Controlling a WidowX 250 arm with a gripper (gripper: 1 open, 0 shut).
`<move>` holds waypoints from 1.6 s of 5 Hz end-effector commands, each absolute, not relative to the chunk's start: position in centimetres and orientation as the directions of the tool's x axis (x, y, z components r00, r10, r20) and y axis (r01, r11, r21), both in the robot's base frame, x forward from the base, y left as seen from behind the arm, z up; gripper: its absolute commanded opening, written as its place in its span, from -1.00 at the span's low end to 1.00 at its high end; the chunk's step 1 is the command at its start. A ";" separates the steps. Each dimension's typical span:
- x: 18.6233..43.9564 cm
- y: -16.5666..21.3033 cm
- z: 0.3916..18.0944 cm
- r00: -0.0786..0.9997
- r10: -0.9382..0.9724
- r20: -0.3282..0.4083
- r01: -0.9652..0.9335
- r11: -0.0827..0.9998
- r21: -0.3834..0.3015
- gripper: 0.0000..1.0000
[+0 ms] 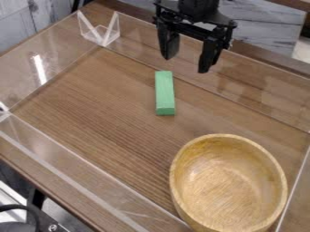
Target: Remove the green block from inside the brown bowl and put it on the table
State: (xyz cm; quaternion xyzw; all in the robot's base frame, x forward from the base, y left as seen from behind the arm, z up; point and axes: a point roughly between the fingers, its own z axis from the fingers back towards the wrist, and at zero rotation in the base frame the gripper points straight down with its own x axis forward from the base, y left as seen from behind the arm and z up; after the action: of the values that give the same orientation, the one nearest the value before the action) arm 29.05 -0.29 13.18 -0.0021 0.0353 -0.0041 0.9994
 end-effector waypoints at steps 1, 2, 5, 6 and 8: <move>29.2 0.7 12.9 0.998 0.012 -0.061 -0.012 1.000 -0.006 1.00; 29.2 1.9 12.6 0.998 0.036 -0.052 -0.037 0.999 -0.008 1.00; 29.7 3.8 12.8 0.998 0.058 0.008 -0.058 0.998 -0.020 1.00; 29.9 3.9 12.8 0.998 0.062 0.024 -0.062 0.998 -0.025 1.00; 30.3 4.1 12.8 0.996 0.071 0.050 -0.069 0.997 -0.035 1.00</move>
State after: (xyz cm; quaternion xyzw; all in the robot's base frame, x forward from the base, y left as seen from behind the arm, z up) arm 29.87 3.73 11.22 -0.0194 0.0038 0.0297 0.9994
